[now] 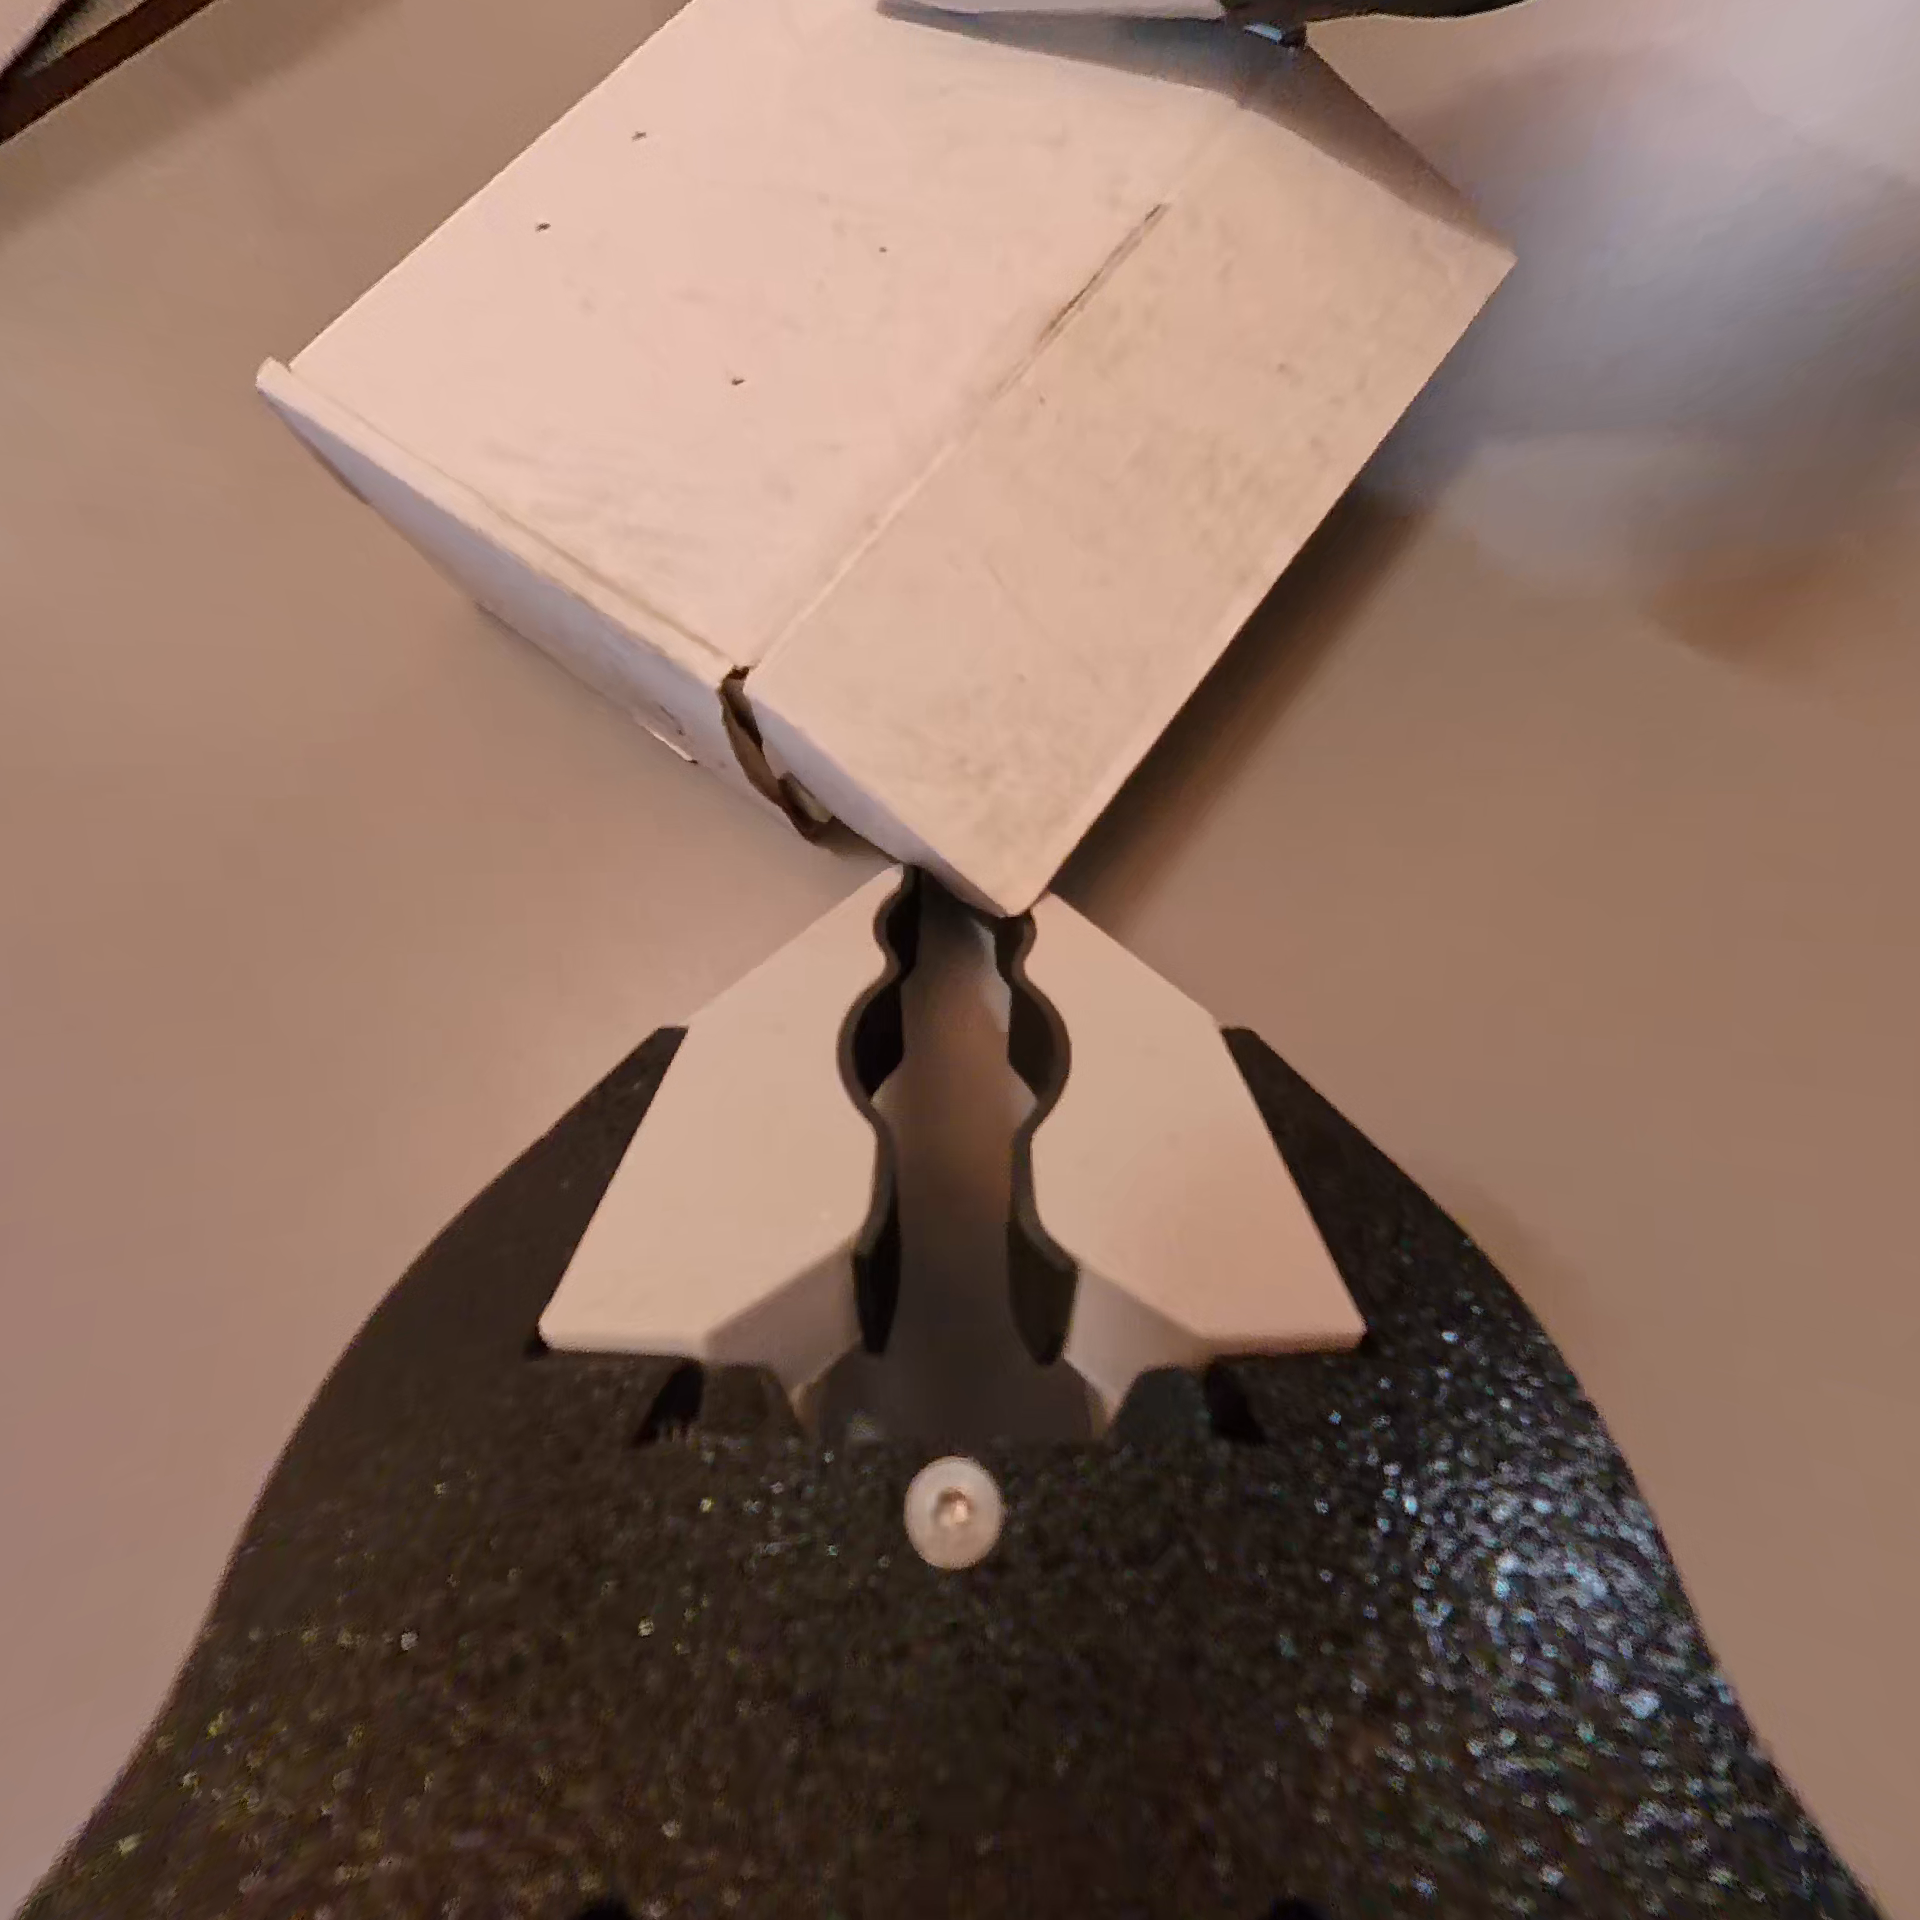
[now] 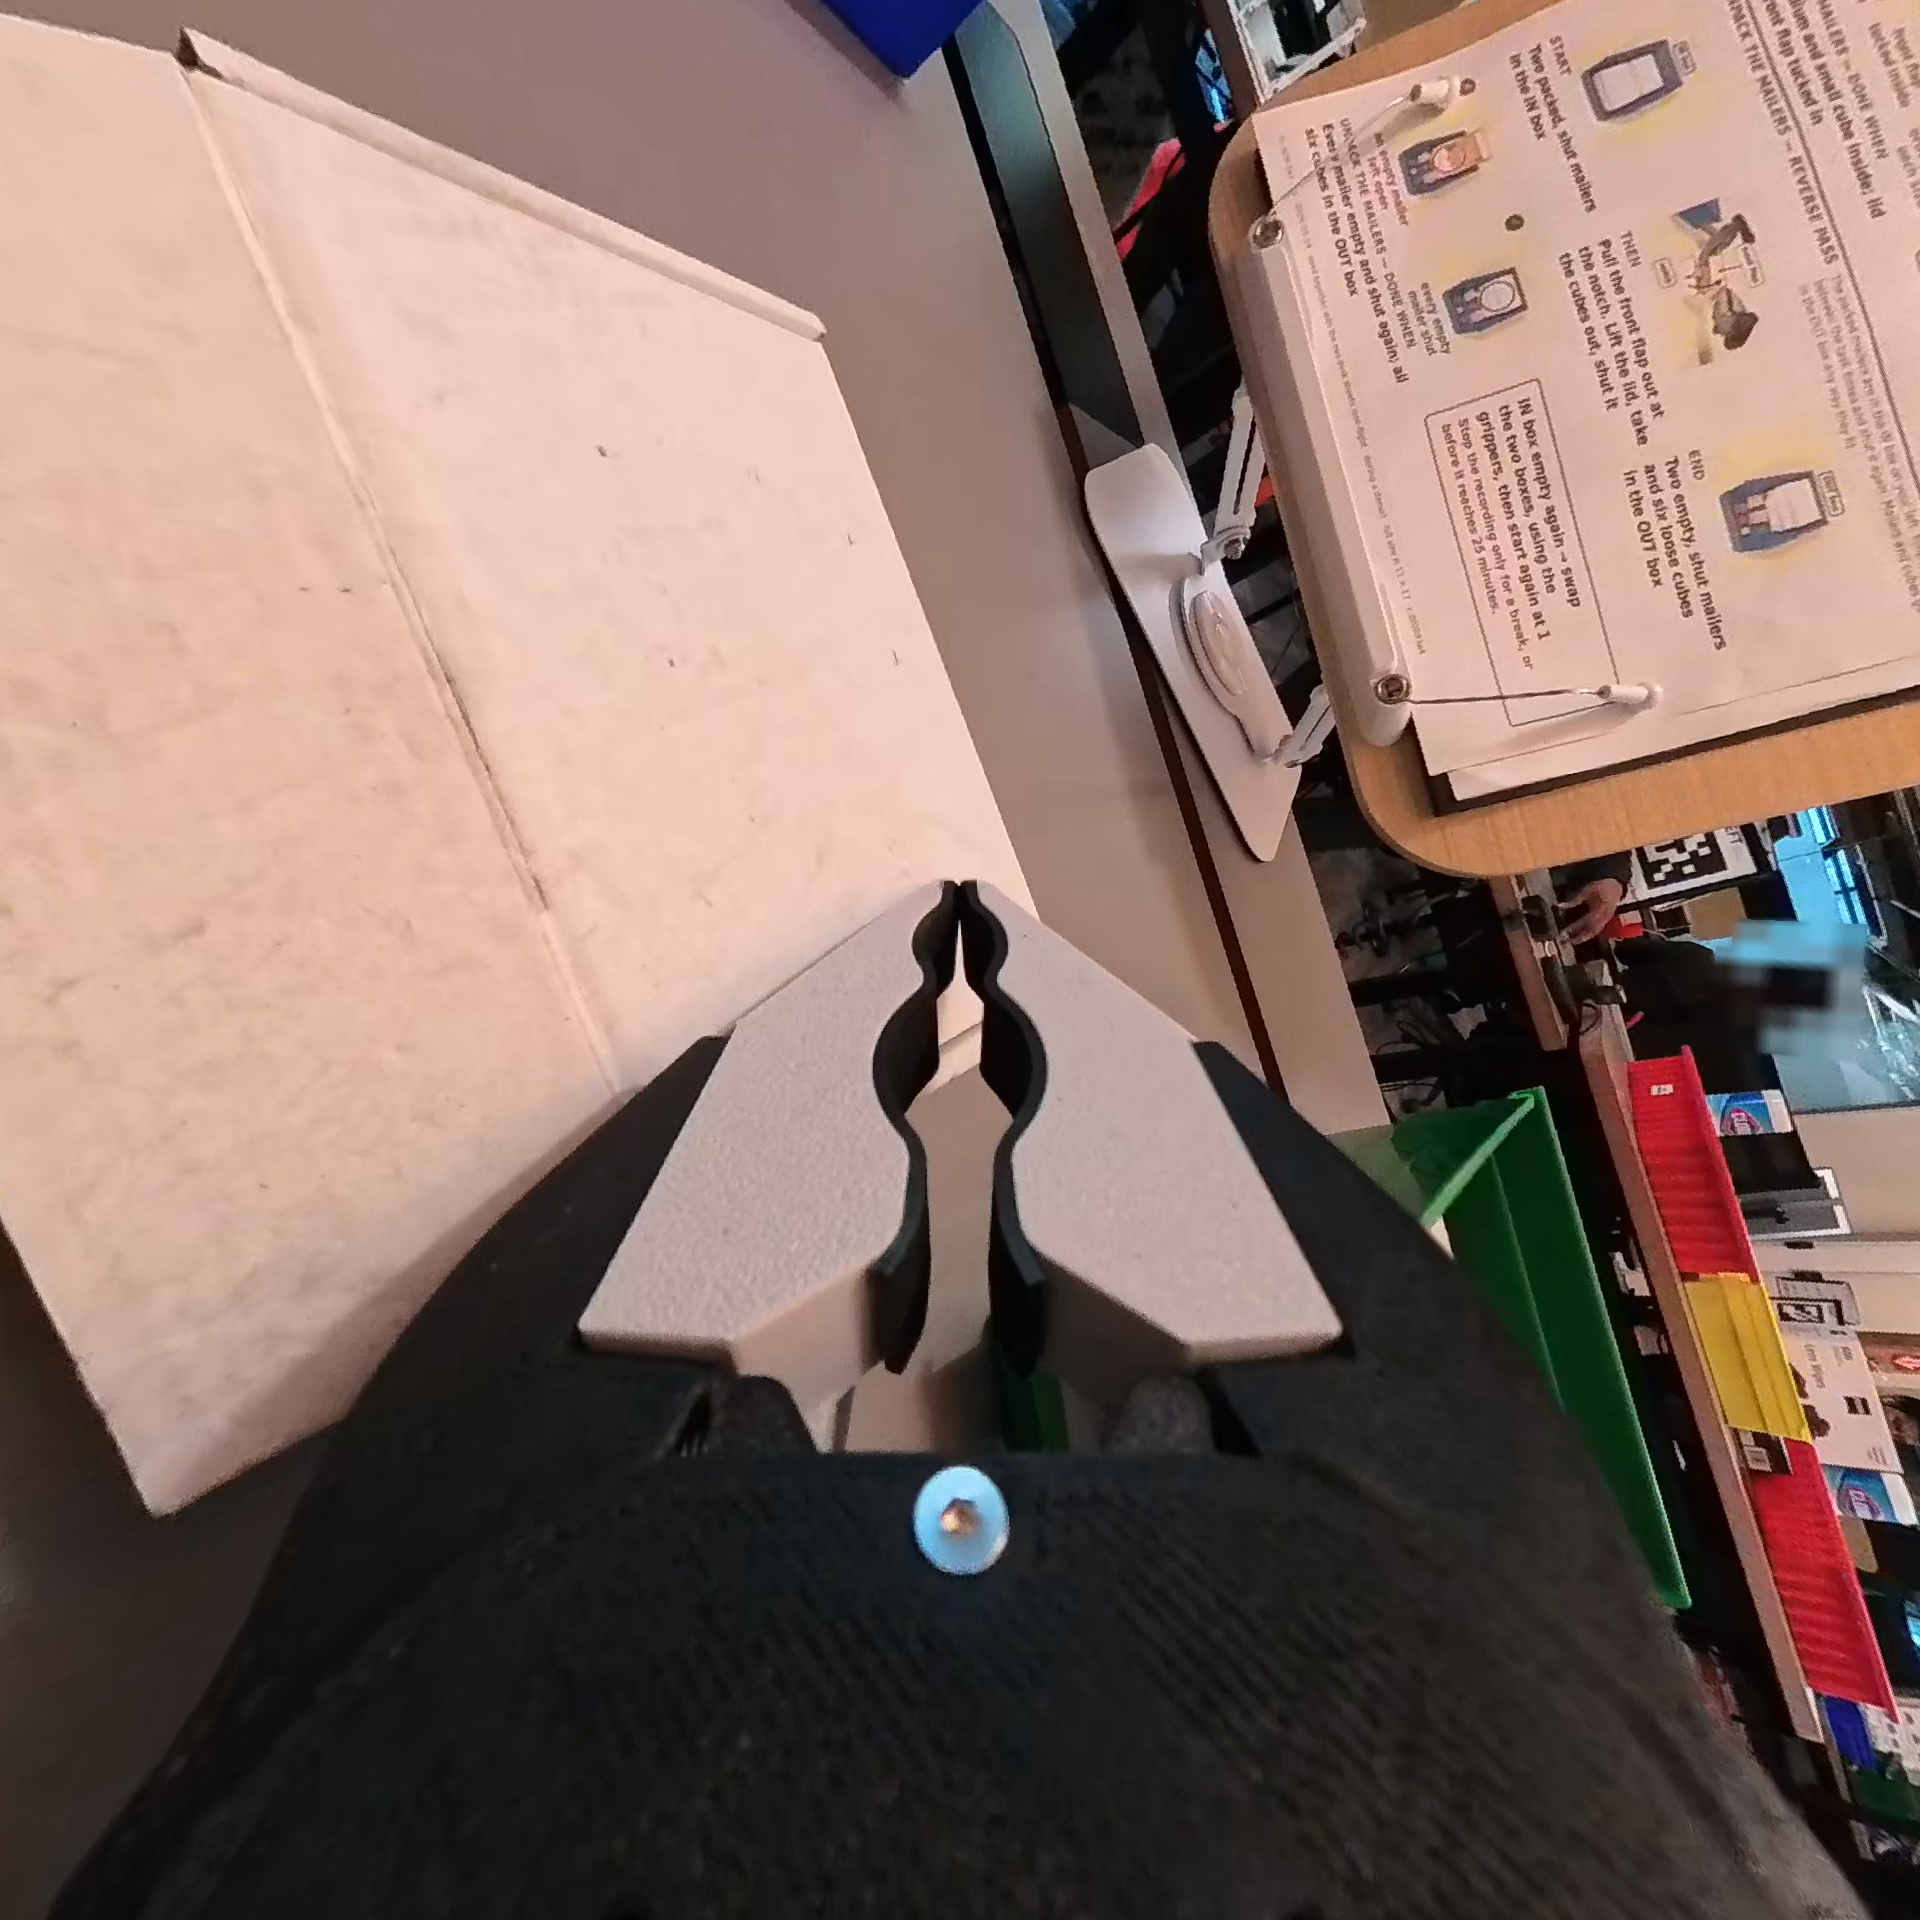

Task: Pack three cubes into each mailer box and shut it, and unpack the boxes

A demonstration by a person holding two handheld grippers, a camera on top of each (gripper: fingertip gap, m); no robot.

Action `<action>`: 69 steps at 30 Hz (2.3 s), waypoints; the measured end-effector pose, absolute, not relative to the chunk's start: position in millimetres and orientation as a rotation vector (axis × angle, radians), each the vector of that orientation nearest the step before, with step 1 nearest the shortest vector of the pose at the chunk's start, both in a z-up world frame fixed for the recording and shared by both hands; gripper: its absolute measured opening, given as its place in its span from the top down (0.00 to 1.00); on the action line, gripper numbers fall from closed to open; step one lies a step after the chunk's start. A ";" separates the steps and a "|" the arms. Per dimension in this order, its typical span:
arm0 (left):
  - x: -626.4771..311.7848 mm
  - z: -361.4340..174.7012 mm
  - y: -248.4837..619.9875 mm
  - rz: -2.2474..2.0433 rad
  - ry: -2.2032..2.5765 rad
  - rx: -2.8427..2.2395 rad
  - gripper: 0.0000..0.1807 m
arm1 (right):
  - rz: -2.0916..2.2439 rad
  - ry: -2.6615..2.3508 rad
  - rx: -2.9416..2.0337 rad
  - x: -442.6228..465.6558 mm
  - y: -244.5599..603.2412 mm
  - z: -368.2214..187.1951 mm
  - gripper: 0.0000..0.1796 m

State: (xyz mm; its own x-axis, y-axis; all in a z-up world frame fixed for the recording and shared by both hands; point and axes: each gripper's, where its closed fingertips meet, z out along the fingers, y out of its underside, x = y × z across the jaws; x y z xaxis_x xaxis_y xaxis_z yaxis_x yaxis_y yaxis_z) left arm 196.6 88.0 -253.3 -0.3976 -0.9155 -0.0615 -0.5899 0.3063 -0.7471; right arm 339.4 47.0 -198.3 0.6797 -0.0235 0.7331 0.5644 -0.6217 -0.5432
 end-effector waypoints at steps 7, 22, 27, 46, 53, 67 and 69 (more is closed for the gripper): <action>185.7 -244.9 81.5 -1.156 2.195 -1.360 0.73 | -0.936 -0.413 -2.084 339.6 47.0 -198.3 1.00; 248.3 -163.5 117.1 -1.334 1.895 -1.070 1.00 | -0.973 -0.422 -2.082 339.8 46.9 -198.0 1.00; 269.3 -169.3 101.0 -1.650 1.987 -1.161 1.00 | -0.971 -0.416 -2.075 339.9 46.6 -197.7 1.00; 278.6 -202.0 92.9 -1.588 2.128 -1.369 1.00 | -0.764 -0.162 -1.947 350.9 20.3 -164.4 1.00; 278.7 -201.9 93.1 -1.585 2.119 -1.363 1.00 | -0.163 -0.023 -1.910 285.2 -25.4 -167.1 0.73; 281.1 -202.9 94.4 -1.533 2.104 -1.313 1.00 | 0.136 0.098 -2.098 270.1 -27.2 -222.5 0.84; 281.4 -203.1 94.4 -1.527 2.110 -1.314 1.00 | 0.146 0.061 -2.098 267.0 -26.2 -223.3 0.89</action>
